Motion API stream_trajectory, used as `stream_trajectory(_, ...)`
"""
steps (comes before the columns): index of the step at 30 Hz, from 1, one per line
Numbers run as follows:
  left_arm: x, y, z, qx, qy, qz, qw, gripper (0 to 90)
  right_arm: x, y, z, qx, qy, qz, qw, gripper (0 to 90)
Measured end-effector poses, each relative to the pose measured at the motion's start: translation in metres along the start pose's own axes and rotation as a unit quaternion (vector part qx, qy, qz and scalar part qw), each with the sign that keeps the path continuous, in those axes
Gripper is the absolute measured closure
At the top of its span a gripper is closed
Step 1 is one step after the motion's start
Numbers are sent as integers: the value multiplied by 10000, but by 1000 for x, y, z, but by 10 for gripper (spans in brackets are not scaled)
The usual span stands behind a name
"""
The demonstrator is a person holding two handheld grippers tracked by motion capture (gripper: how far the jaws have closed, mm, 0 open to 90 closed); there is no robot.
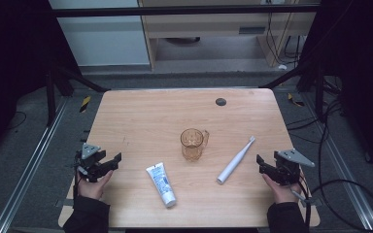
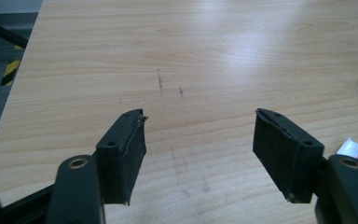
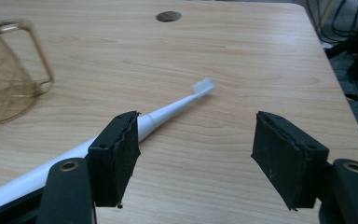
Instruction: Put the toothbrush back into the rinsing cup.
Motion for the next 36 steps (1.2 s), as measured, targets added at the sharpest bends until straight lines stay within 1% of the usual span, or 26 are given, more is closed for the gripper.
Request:
stream_trajectory(1, 0, -1, 0, -8, 13, 4, 10000, 370, 2, -1, 0, -16, -27, -27, 10000, 345)
stream_trajectory(3, -2, -4, 1, -5, 49, -12, 10000, 386, 6, -2, 0, 26, -36, -158, 9999, 367)
stream_trajectory(5, -3, -6, 2, 28, 68, -20, 10000, 405, 9, -2, 1, 47, -42, -271, 9996, 389)
stream_trajectory(7, -4, -7, 4, 105, 93, -42, 9999, 441, 13, -3, 1, 94, -72, -338, 9994, 411)
stream_trajectory(9, -5, -7, 4, 124, 102, -35, 9999, 460, 17, -3, 1, 143, -97, -423, 9990, 437)
stream_trajectory(13, -6, -9, 6, 176, 136, -78, 9997, 475, 24, -2, 0, 232, -154, -572, 9980, 500)
stream_trajectory(18, -3, -7, 8, 239, 90, -117, 9996, 497, 33, 0, 2, 328, -224, -728, 9966, 573)
stream_trajectory(19, -3, -7, 8, 239, 90, -117, 9996, 502, 33, 0, 2, 328, -224, -728, 9966, 573)
stream_trajectory(21, -2, -6, 8, 260, 86, -126, 9995, 506, 39, 2, 1, 372, -304, -782, 9958, 611)
stream_trajectory(29, -3, -4, 8, 295, 113, -111, 9994, 510, 54, 11, 1, 480, -434, -909, 9937, 708)
stream_trajectory(31, -3, -4, 8, 300, 124, -113, 9994, 510, 55, 12, 1, 485, -456, -944, 9933, 718)
stream_trajectory(32, -4, -3, 8, 307, 148, -116, 9994, 510, 59, 15, 1, 534, -482, -979, 9926, 738)
stream_trajectory(36, -5, -3, 8, 317, 189, -115, 9993, 510, 67, 21, 2, 601, -561, -1043, 9911, 779)
Point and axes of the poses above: each handheld gripper's, and its own axes: y roughly forward along the jaws, z roughly out of its underside, x roughly to its left, the point moved 2 cm from there along y, roughly forward along the jaws, and after that the axes turned 8 degrees about y, right-handed, at the moved point
